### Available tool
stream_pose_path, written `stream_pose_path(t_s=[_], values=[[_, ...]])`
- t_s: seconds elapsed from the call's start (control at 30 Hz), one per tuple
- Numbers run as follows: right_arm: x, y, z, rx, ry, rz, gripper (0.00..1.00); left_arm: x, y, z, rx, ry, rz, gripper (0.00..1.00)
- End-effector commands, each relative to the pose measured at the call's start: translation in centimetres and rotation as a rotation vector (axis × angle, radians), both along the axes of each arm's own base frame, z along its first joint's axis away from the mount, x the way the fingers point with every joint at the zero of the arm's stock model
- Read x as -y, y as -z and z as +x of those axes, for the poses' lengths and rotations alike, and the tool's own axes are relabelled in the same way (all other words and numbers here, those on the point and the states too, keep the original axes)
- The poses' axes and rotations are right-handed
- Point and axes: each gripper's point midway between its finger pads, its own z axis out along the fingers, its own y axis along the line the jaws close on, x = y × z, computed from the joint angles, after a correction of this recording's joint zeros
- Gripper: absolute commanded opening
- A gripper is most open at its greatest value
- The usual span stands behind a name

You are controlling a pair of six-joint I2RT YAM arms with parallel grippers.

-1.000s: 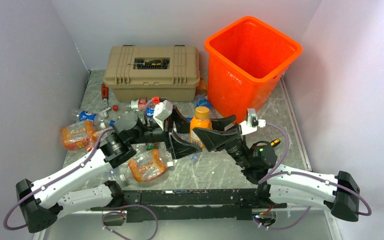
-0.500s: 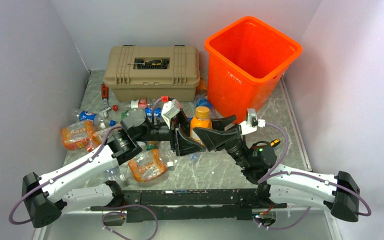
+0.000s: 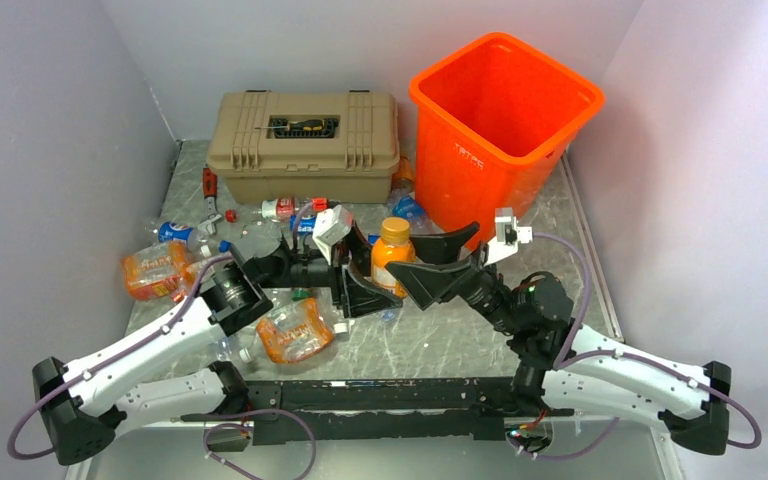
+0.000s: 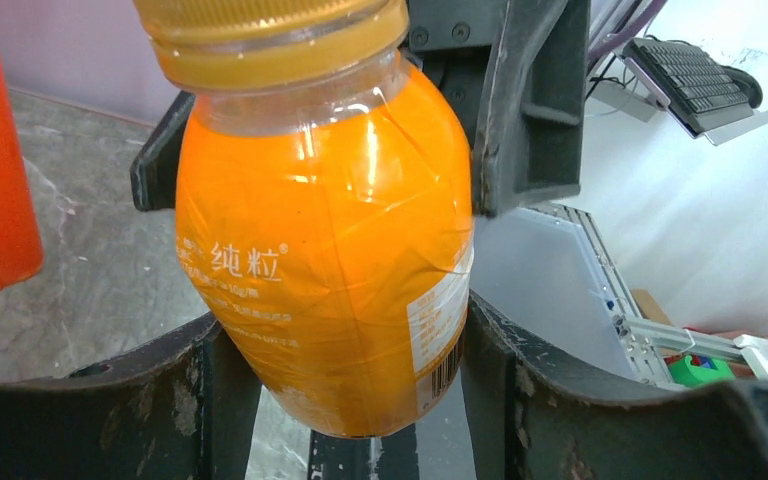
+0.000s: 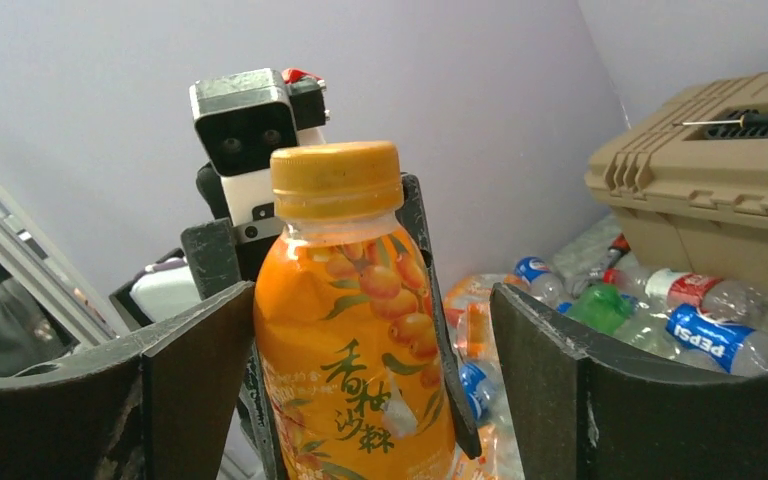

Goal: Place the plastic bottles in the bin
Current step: Place the plastic bottle in the trash bin.

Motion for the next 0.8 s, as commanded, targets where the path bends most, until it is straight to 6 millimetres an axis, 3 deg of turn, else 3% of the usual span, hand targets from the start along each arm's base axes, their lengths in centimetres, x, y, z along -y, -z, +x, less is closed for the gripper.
stream_pose_path(t_s=[0.0,0.2,0.47,0.77], values=[[0.7,-1.4,-0.1,-0.001,0.025,-0.129,0.91,-0.9,-1.0,-0.6,0.071,0.002,-0.016,0.0],[1.4,-4.2,0.0,0.035,0.061,-0.286,0.92,-1.1,0.3,-1.3,0.071,0.049,0.06,0.0],[-1.5,-2.0,0.5,-0.024,0.001,-0.543,0.88,-0.9,0.2,-1.3,0.074,0.059,0.066,0.0],[-0.4,-0.6,1.2,-0.08,0.057,-0.569,0.82,-0.6,0.5,-1.4,0.065,0.08,0.071,0.0]])
